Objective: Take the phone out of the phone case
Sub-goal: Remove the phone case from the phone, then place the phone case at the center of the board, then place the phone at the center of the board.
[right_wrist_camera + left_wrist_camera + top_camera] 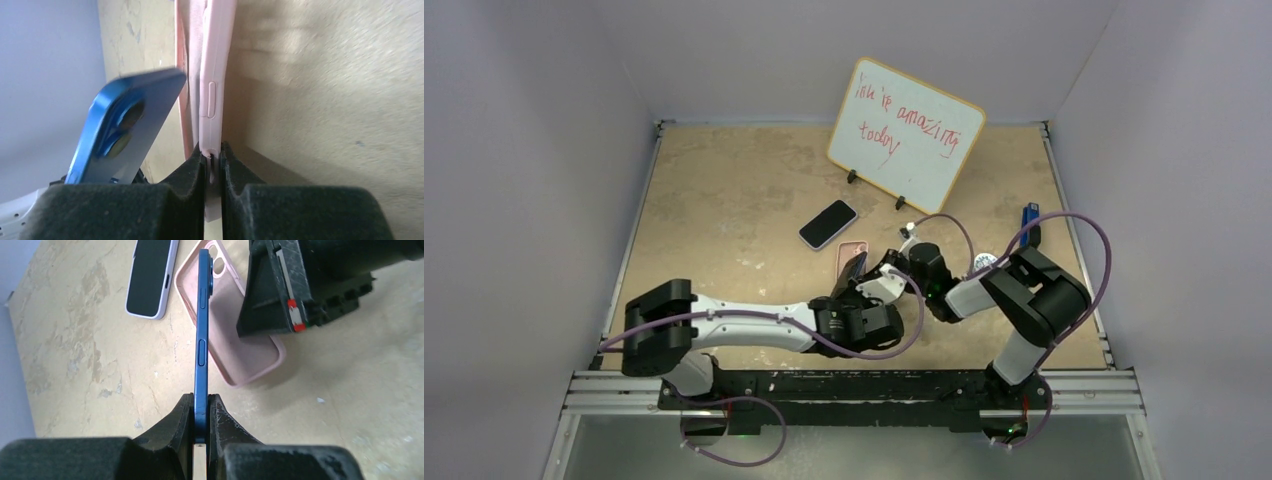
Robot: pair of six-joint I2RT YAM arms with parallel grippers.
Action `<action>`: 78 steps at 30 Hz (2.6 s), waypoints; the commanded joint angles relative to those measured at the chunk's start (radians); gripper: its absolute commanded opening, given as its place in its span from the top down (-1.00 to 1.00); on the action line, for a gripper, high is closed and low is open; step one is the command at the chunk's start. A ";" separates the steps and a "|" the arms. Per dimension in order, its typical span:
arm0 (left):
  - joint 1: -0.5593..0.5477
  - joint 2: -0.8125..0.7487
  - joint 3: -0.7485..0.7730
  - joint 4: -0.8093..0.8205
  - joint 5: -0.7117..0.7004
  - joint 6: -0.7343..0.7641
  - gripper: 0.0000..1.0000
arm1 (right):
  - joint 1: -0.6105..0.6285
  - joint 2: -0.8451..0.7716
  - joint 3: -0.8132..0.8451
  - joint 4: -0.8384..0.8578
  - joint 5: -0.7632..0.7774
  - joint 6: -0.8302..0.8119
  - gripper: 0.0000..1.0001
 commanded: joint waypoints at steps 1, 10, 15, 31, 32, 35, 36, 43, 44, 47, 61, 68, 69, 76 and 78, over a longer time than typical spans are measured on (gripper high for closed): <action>-0.011 -0.105 0.047 -0.017 0.000 -0.024 1.00 | -0.037 -0.053 0.000 0.019 0.038 -0.013 1.00; 0.069 -0.162 0.036 -0.145 -0.044 -0.035 1.00 | -0.145 -0.172 0.016 -0.215 0.008 -0.209 1.00; 0.171 -0.191 0.007 -0.146 -0.021 0.013 1.00 | -0.229 -0.240 0.045 -0.425 0.016 -0.361 1.00; 0.387 -0.149 -0.080 -0.079 -0.015 0.310 1.00 | -0.393 -0.200 0.216 -0.791 0.106 -0.585 0.77; 0.402 -0.148 -0.096 -0.053 -0.007 0.350 1.00 | -0.393 -0.206 0.215 -0.787 0.107 -0.587 0.62; 0.445 -0.145 -0.133 0.022 0.008 0.406 1.00 | -0.392 -0.246 0.192 -0.756 0.101 -0.588 0.16; 0.461 -0.142 -0.139 0.037 0.016 0.437 1.00 | -0.392 -0.263 0.182 -0.748 0.100 -0.589 0.04; 0.555 -0.095 -0.196 0.156 0.019 0.543 1.00 | -0.393 -0.425 0.113 -0.697 0.136 -0.579 -0.39; 0.574 -0.091 -0.208 0.179 0.036 0.559 1.00 | -0.393 -0.455 0.098 -0.691 0.151 -0.574 -0.40; 0.617 -0.063 -0.242 0.246 0.045 0.618 1.00 | -0.392 -0.531 0.053 -0.663 0.179 -0.556 -0.41; 0.763 0.051 -0.340 0.430 0.097 0.852 0.96 | -0.393 -0.669 -0.022 -0.599 0.214 -0.523 -0.42; 0.762 0.109 -0.347 0.369 0.099 0.780 0.73 | -0.393 -0.687 -0.038 -0.582 0.209 -0.513 -0.41; 0.762 0.115 -0.345 0.362 0.103 0.769 0.69 | -0.393 -0.689 -0.040 -0.580 0.210 -0.513 -0.41; 0.763 0.129 -0.347 0.323 0.085 0.719 0.36 | -0.392 -0.696 -0.046 -0.575 0.210 -0.511 -0.41; 0.762 0.122 -0.348 0.314 0.079 0.708 0.26 | -0.393 -0.698 -0.046 -0.575 0.210 -0.511 -0.41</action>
